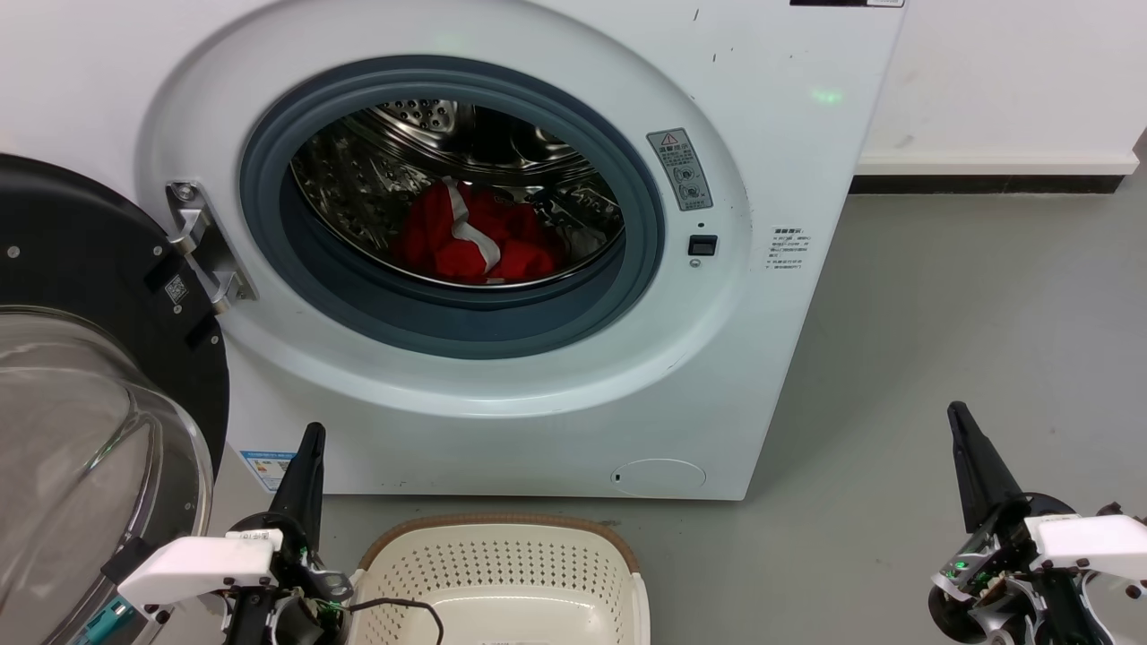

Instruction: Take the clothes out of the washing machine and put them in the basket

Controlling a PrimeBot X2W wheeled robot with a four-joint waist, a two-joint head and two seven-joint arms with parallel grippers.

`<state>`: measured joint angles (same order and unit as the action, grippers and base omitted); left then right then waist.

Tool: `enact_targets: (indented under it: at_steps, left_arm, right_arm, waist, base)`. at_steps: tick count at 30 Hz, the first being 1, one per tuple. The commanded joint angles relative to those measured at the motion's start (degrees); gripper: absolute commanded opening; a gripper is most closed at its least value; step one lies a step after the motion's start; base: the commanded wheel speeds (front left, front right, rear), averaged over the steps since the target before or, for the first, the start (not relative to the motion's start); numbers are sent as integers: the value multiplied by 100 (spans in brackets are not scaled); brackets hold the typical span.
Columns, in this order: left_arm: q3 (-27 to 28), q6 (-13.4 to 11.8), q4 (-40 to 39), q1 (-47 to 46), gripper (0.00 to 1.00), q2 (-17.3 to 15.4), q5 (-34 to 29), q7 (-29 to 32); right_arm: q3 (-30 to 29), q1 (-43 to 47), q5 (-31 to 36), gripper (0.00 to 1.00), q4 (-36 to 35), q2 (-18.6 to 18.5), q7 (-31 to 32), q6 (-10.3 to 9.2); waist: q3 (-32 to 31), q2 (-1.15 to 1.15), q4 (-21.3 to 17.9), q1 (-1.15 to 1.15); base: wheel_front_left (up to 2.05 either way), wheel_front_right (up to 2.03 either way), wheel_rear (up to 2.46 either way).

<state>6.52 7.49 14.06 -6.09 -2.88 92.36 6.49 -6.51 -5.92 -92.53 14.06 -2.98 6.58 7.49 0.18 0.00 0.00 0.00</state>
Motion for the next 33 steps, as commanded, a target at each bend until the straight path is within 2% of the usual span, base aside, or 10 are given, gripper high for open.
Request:
enact_targets:
  at_steps: [1,30,31,33]
  left_arm:
    - [12,15,-2,-34,0,6,5,22]
    - [12,15,-2,-34,0,6,5,22]
    - [0,0,0,0,100,0,0,0]
    - [-16,-1,56,33,100,4,-8,-13]
  right_arm:
    - [4,-81,39,0,7,21,-13,0]
    - [4,-81,38,0,7,21,-11,0]
    - [0,0,2,100,0,0,-4,0]
    - [6,38,4,100,44,1,-13,0]
  waist:
    - [0,0,0,0]
    - [0,0,0,0]
    - [0,0,0,0]
    - [1,0,0,0]
  base:
    - [0,0,0]
    - [0,0,0]
    - [0,0,0]
    - [0,0,0]
